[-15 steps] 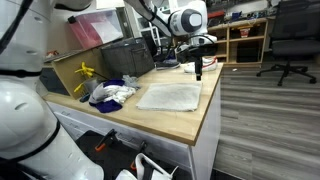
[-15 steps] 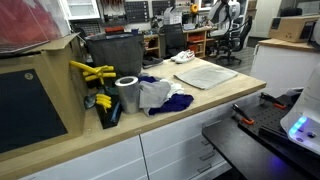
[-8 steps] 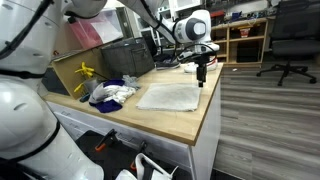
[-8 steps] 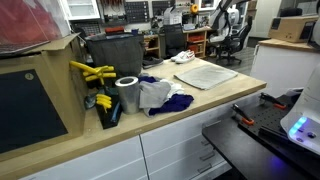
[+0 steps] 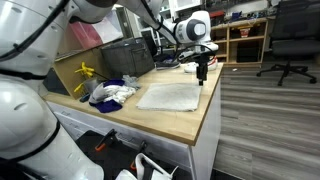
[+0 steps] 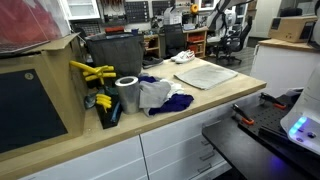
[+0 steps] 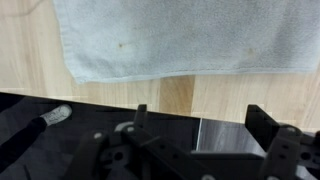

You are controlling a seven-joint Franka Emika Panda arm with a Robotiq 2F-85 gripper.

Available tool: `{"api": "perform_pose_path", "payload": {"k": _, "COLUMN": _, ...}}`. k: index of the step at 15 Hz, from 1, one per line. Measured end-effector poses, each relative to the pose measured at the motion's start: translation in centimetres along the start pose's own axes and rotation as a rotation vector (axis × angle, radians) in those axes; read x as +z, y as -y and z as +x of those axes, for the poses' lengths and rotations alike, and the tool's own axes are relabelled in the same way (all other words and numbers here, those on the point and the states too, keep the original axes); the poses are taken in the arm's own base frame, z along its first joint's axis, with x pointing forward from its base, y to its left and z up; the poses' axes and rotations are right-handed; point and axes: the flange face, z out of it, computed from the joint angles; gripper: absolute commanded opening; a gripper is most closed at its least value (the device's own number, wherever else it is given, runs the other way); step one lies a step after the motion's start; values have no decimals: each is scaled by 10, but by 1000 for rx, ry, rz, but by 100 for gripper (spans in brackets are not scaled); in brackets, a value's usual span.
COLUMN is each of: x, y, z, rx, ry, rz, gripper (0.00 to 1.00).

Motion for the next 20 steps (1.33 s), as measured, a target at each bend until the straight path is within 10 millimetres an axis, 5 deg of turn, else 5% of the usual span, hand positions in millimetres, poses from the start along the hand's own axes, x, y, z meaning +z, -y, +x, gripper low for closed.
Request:
{"api": "perform_pose_path", "payload": {"k": 13, "x": 2, "y": 61, "z": -43, "rx": 26, "ry": 56, "rz": 15, "gripper": 100}}
{"api": "perform_pose_path", "payload": {"k": 20, "x": 14, "y": 84, "z": -41, "rx": 16, "ry": 43, "rz": 23, "gripper": 100}}
